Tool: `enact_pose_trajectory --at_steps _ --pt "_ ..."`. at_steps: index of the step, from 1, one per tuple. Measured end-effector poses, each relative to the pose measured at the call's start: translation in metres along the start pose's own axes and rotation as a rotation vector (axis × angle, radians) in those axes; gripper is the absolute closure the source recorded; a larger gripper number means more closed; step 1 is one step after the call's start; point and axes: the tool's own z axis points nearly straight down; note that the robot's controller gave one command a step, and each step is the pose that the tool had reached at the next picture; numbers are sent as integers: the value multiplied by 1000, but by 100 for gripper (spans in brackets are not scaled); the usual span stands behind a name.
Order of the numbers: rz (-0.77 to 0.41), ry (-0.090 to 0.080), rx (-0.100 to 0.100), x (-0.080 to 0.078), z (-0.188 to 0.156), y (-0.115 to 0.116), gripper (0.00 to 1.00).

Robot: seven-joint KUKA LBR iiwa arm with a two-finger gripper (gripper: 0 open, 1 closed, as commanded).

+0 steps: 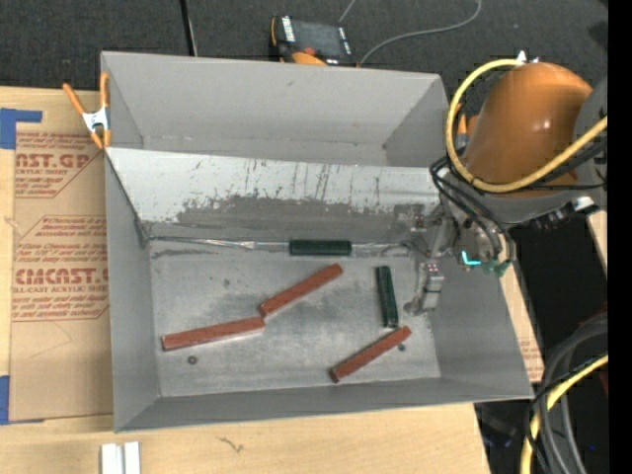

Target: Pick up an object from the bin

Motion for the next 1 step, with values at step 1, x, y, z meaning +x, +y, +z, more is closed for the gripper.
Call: enact_pose_trajectory --at_steps 1 --pt "-58 7 -1 45 160 -35 0"
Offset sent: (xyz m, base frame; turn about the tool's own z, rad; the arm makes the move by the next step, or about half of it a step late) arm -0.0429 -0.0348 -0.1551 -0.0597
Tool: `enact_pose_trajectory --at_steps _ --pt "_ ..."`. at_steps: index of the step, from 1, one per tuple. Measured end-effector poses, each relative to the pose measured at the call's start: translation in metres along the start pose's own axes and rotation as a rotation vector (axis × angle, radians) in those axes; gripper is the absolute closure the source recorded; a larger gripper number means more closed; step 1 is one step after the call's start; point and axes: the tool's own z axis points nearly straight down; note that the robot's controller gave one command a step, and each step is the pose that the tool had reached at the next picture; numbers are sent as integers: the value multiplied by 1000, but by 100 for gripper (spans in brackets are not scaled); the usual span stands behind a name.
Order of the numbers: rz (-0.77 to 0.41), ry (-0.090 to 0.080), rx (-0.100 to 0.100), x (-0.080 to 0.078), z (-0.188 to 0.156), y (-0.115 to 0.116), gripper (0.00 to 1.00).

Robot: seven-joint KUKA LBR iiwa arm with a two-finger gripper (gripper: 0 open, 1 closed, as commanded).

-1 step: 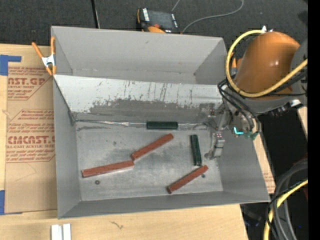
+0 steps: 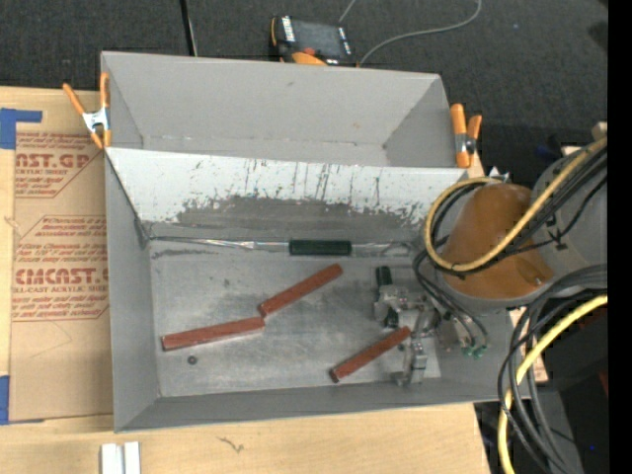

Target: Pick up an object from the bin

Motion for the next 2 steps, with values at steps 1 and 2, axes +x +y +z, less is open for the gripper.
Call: enact_pose_trajectory --at_steps 1,2 --pt "-2 -6 1 -2 -4 1 100" --pt "34 -17 4 -43 -141 -24 100"
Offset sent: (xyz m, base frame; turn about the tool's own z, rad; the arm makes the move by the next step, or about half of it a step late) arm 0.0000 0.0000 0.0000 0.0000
